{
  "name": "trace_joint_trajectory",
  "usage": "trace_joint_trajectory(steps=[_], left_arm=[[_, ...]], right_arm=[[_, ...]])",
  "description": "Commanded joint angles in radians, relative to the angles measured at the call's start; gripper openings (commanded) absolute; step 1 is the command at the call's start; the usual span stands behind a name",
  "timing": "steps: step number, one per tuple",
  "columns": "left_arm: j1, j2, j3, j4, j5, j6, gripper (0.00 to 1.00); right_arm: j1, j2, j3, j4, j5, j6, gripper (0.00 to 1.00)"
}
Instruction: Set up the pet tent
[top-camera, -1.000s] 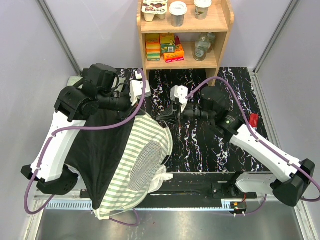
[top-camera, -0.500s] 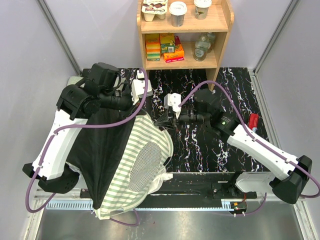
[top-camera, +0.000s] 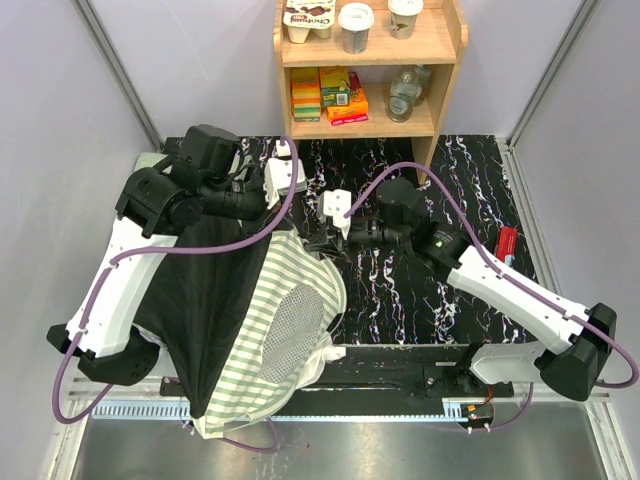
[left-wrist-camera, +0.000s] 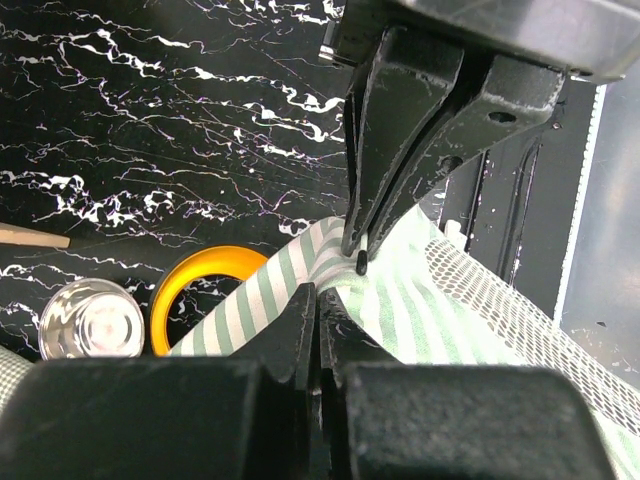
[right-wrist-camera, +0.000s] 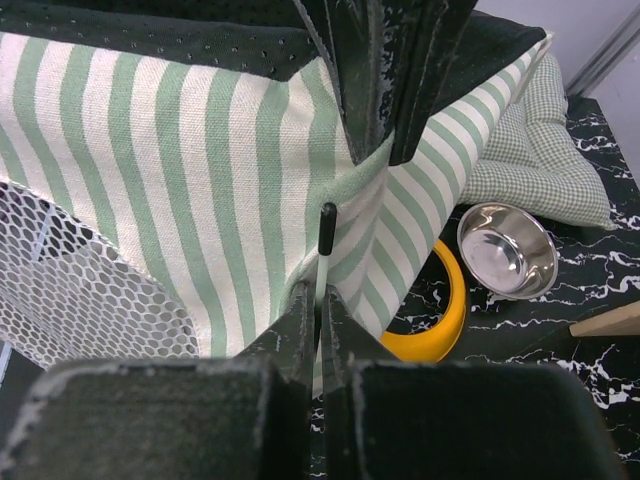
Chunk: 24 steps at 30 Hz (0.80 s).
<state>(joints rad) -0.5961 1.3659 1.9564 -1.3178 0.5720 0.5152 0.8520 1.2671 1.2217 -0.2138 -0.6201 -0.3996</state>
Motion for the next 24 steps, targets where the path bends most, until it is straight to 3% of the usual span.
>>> trace_joint_trajectory(steps=[1,24], left_arm=[[0.01,-0.01,0.061,0.112,0.014,0.006,0.0],[0.01,0.004,0.053,0.118,-0.04,0.013,0.0]], right_arm=[[0.03,0.046,-0.036,-0.211,0.031,-0.065,0.0],[0.059,-0.014,-0.111,-0.17,0.072,-0.157,0.0]])
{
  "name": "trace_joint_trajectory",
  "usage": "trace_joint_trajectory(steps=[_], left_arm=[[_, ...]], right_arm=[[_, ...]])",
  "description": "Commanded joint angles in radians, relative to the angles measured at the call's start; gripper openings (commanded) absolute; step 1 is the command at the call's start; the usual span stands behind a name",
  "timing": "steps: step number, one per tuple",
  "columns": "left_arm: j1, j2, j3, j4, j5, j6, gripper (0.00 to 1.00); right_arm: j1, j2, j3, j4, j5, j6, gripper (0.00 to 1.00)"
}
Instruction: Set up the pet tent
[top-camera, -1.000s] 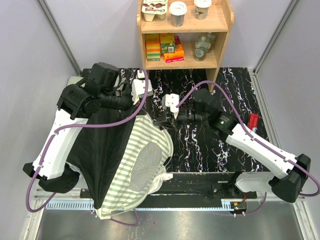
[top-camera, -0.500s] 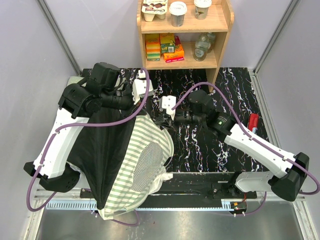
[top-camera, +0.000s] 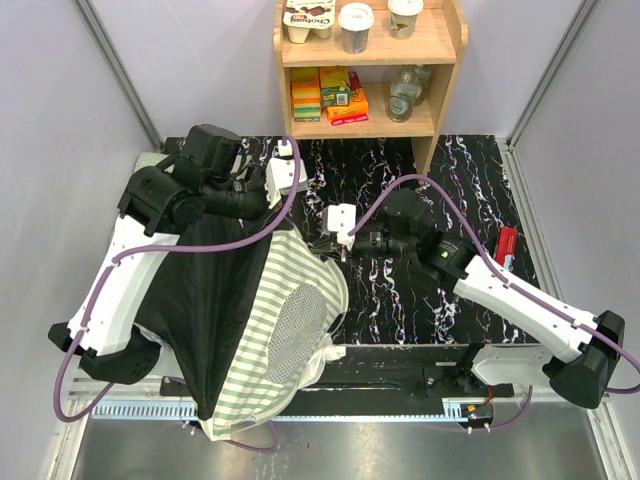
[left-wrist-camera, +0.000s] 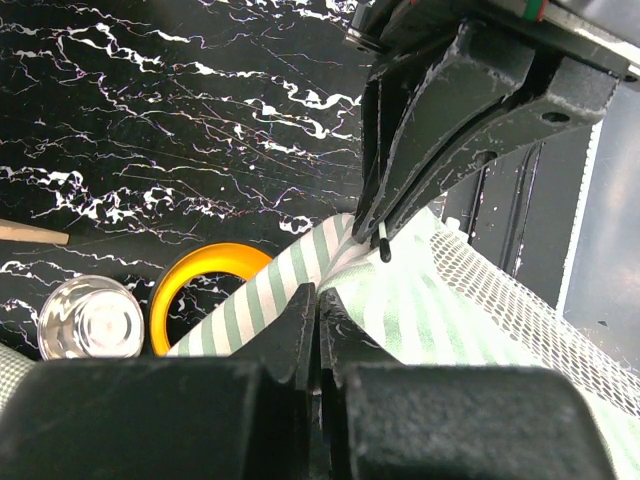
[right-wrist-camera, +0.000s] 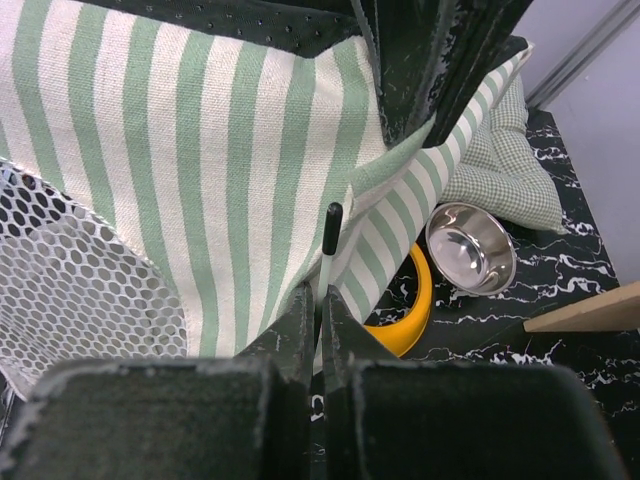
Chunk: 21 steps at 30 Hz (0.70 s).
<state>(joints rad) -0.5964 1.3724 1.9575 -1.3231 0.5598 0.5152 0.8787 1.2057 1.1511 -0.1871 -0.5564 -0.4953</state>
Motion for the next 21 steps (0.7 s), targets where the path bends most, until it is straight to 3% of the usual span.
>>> trace_joint_trajectory(steps=[1,21], left_arm=[[0.012,-0.003,0.052,0.124,-0.024,0.011,0.0],[0.007,-0.013,0.026,0.113,0.0,0.025,0.0]], right_arm=[[0.032,0.054,-0.033,-0.201,0.015,-0.063,0.0],[0.036,0.074,0.03,-0.203,0.141,-0.04,0.0]])
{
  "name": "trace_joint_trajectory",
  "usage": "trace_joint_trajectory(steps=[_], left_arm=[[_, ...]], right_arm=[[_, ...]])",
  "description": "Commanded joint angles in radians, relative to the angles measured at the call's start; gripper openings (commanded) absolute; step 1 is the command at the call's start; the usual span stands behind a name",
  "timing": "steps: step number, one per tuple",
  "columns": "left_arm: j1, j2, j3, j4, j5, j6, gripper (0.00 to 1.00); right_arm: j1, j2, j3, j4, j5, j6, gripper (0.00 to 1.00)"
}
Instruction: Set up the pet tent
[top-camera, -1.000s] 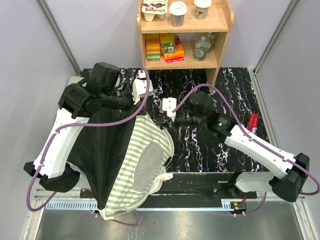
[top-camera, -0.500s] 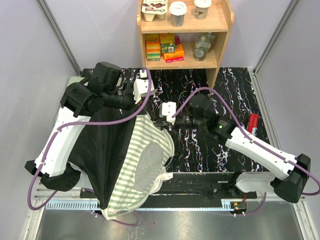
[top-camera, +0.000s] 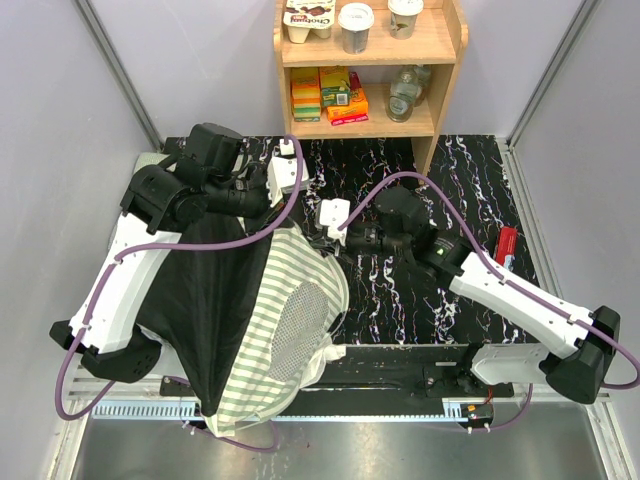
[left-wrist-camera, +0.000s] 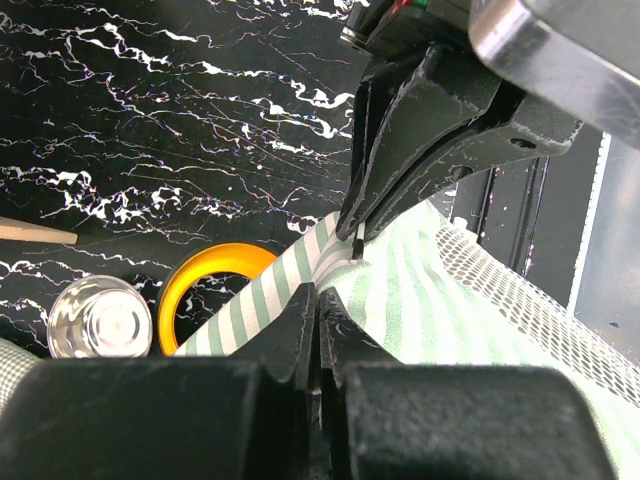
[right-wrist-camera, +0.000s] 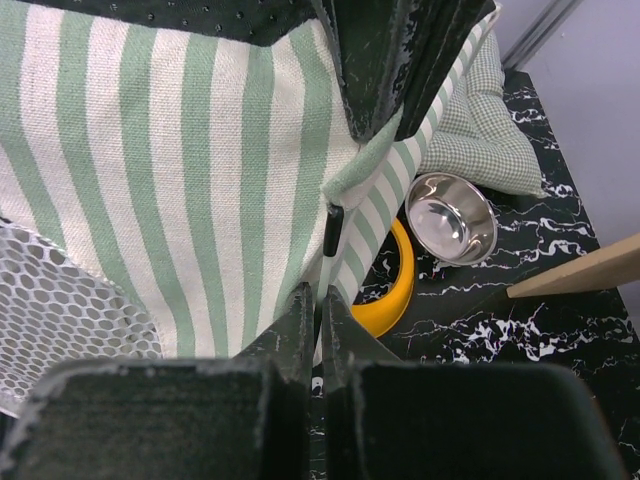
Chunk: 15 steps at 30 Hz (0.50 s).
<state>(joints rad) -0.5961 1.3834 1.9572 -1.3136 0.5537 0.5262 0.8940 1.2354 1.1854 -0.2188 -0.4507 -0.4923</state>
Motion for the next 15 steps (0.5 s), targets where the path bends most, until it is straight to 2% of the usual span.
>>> trace_joint_trajectory(steps=[1,15], left_arm=[[0.005,-0.024,0.026,0.105,0.006,0.012,0.0],[-0.014,-0.024,0.003,0.083,0.015,0.035,0.0]], right_arm=[[0.02,0.045,-0.001,-0.172,0.035,-0.04,0.0],[0.02,0.05,0.025,-0.169,0.021,-0.051,0.0]])
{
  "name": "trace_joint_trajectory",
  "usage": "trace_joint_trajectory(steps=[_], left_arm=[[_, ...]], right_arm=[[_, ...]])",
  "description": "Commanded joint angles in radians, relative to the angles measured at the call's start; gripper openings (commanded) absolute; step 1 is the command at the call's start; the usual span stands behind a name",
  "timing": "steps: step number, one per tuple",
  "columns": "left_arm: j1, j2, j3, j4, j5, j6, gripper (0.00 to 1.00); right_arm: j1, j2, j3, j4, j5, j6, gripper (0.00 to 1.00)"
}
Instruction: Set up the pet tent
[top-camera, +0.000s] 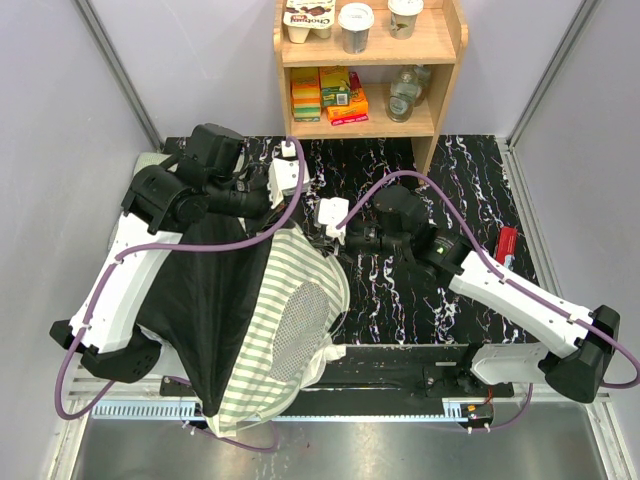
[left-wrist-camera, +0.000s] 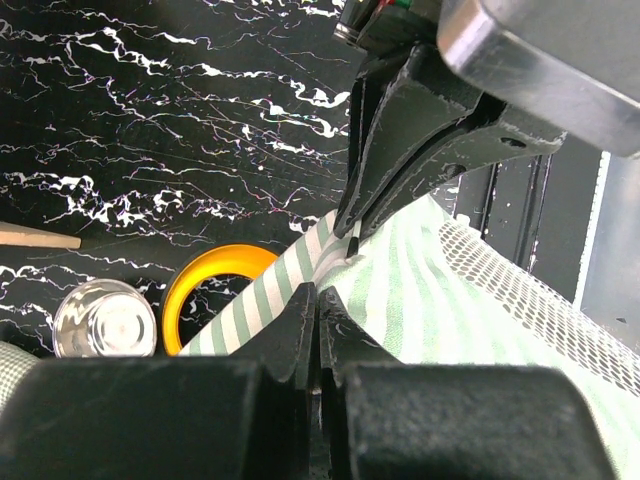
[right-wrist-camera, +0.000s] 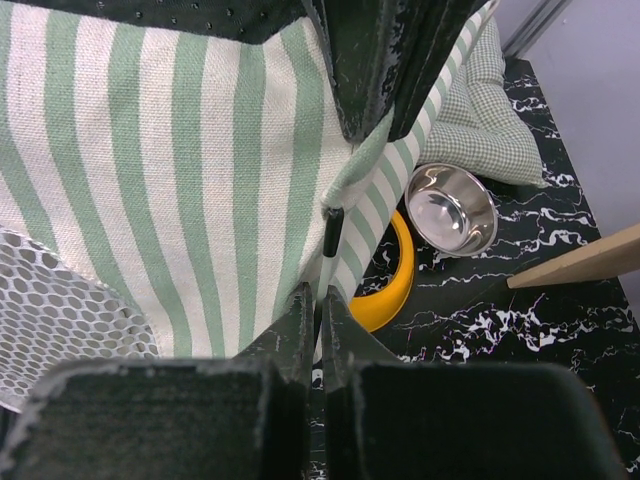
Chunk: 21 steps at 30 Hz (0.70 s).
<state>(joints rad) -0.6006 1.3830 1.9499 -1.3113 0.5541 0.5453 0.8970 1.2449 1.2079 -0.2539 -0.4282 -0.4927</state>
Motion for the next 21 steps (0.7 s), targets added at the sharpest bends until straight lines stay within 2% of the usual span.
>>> trace_joint_trajectory(steps=[1,6,14,21], left_arm=[[-0.017,-0.021,0.006,0.081,0.013,0.016,0.0],[-0.065,-0.009,0.003,0.08,-0.016,0.008,0.0],[-0.07,-0.015,-0.008,0.072,-0.033,0.005,0.0],[-0.073,-0.009,0.02,0.072,-0.029,-0.004,0.0]], right_arm=[[0.017,0.042,0.005,-0.131,-0.004,-0.052,0.0],[0.016,0.05,0.028,-0.134,-0.007,-0.056,0.0],[0.017,0.037,0.03,-0.131,0.003,-0.053,0.0],[0.017,0.1,0.093,-0.179,0.082,0.003,0.0]])
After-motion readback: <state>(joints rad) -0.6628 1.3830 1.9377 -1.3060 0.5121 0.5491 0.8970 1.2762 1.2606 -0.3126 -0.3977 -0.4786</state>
